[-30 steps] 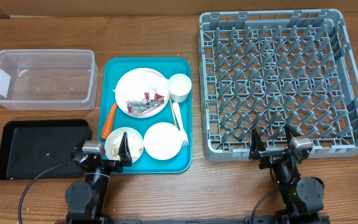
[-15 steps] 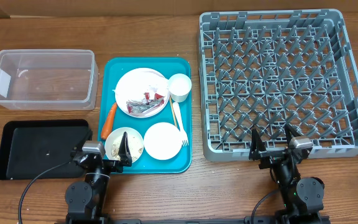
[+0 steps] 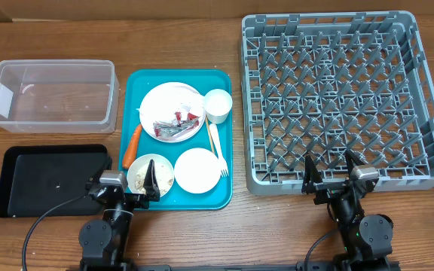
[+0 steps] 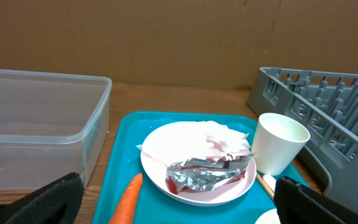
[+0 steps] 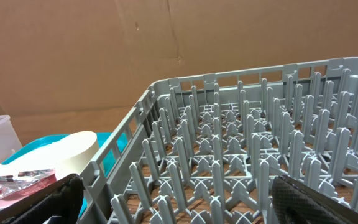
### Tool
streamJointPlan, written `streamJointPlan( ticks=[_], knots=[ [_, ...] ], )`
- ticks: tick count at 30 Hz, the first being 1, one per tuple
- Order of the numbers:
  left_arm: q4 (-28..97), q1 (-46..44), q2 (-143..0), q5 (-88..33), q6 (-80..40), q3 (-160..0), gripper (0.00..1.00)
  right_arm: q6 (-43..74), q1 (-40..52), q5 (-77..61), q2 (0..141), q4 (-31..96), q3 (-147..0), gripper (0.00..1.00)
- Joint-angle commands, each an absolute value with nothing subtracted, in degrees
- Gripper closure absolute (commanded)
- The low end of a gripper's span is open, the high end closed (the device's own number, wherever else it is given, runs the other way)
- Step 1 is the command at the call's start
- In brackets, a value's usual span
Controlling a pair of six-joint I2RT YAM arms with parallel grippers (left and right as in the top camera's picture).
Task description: Sort waste into correct bins and load items into the dishwasher rack
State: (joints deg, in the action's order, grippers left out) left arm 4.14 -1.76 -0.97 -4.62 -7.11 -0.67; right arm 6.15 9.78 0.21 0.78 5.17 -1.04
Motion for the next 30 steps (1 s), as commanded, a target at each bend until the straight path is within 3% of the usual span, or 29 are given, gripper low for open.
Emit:
streamJointPlan(
  ticks=[1,10,16,24,30],
  knots=[
    [4.1,-1.5,-0.6,-4.0,-6.2,-0.3,0.0,6.0,9.6,-0.1,0.2,4.8,-0.4,0.0],
    [4.1,-1.5,-0.6,-4.8,-6.5,-0.3,0.0,6.0,9.6,-0.1,0.2,4.8,-0.4,0.0],
    [-0.1,-1.5,-0.6,-19.3,-9.6,-1.8,0.0,6.0,9.6,-0.1,0.2,4.8,-0.4,0.0],
    [8.6,-1.5,-1.4,-19.4,-12.8,-21.8,0.0,6.0,9.6,-0.1,0.2,4.8,-0.4,0.0],
    [19.0,-1.5,-12.3,-18.5,-11.5,-41.5,0.0,6.0,9.6,-0.1,0.2,4.8,-0.4,0.0]
  ],
)
